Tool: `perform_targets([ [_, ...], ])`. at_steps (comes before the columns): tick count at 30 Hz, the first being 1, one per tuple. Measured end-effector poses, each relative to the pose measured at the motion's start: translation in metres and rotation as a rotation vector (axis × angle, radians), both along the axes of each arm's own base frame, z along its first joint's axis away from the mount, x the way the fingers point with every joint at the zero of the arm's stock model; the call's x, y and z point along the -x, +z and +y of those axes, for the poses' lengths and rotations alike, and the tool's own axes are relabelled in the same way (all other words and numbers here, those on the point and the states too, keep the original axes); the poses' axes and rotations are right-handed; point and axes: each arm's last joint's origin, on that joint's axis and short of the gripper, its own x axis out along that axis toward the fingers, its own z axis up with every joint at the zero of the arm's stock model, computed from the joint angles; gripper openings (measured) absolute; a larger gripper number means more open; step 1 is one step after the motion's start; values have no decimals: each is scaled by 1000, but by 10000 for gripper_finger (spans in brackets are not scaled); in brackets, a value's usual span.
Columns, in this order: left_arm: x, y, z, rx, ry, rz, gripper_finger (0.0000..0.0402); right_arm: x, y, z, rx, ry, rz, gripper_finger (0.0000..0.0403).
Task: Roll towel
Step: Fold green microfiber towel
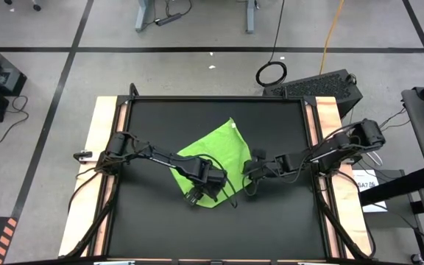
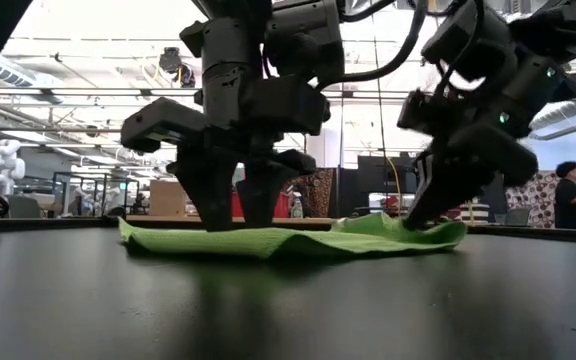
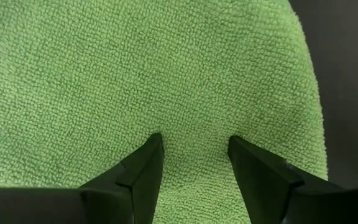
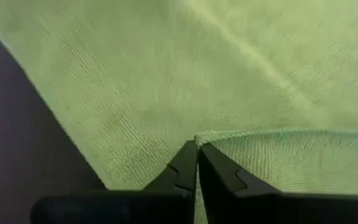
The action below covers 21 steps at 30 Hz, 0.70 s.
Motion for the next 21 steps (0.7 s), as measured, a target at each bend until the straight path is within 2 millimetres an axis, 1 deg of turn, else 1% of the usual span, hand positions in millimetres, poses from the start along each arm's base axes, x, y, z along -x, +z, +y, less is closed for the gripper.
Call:
perform_targets([
  [2,1,0,0,-4,0,12,193,3,8,-1,-3,-26,-22,3],
  [5,3,0,0,-8,-6,32,193,14,21,-5,0,-102,-17,2],
  [9,7,-1,0,-25,-41,66,193,34,35,-9,-37,-217,19,1],
  [11,9,-1,-1,-43,-66,80,193,44,39,-11,-68,-267,53,1],
  [14,12,-1,-2,-68,-94,102,193,59,40,-9,-102,-321,124,1],
  [17,13,-1,-2,-71,-96,103,193,68,38,-4,-147,-321,208,5],
  [21,13,-1,-1,-72,-97,109,193,72,37,6,-177,-275,246,39],
])
